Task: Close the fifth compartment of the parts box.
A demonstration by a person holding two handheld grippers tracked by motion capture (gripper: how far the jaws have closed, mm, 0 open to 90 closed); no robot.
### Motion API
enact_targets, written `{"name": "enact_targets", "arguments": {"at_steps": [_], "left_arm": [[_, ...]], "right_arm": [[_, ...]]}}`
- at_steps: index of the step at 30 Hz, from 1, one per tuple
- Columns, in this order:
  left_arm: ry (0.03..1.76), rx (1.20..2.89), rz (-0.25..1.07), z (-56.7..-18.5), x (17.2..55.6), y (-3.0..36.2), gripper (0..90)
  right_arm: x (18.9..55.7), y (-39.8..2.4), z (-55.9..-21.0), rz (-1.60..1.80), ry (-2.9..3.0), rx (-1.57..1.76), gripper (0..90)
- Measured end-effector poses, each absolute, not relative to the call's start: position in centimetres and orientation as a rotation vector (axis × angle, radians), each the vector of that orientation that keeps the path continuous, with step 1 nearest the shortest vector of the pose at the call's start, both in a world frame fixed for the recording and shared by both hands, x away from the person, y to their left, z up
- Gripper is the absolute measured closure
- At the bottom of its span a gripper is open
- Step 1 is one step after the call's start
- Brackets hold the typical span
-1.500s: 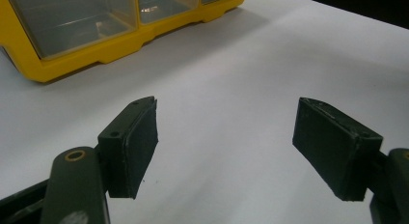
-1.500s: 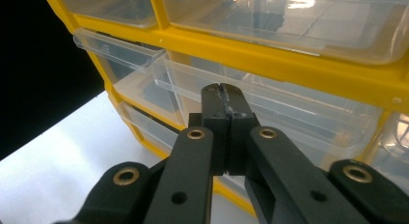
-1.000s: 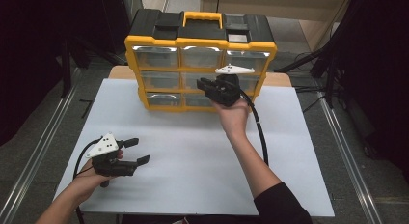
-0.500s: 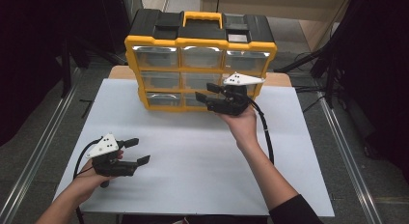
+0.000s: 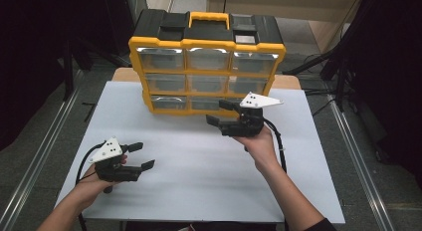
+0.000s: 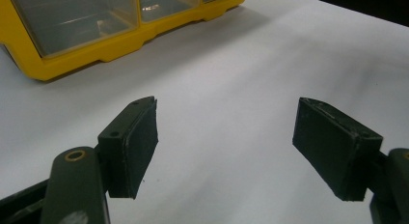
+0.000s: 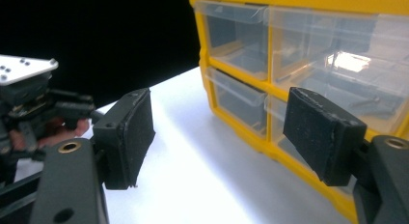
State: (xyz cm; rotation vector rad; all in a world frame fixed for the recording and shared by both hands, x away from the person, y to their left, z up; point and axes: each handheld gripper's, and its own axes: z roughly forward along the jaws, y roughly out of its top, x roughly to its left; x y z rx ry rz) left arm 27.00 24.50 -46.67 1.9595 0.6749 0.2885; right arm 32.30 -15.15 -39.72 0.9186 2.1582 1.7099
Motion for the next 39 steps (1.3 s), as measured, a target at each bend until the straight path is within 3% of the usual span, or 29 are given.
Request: {"name": "enact_targets", "arguments": {"at_steps": [39], "left_arm": [[0.691, 1.940, 0.301, -46.5, 27.1, 24.9, 24.1]], "right_arm": [[23.5, -23.0, -47.2, 1.673, 2.228, 0.881, 23.6]]}}
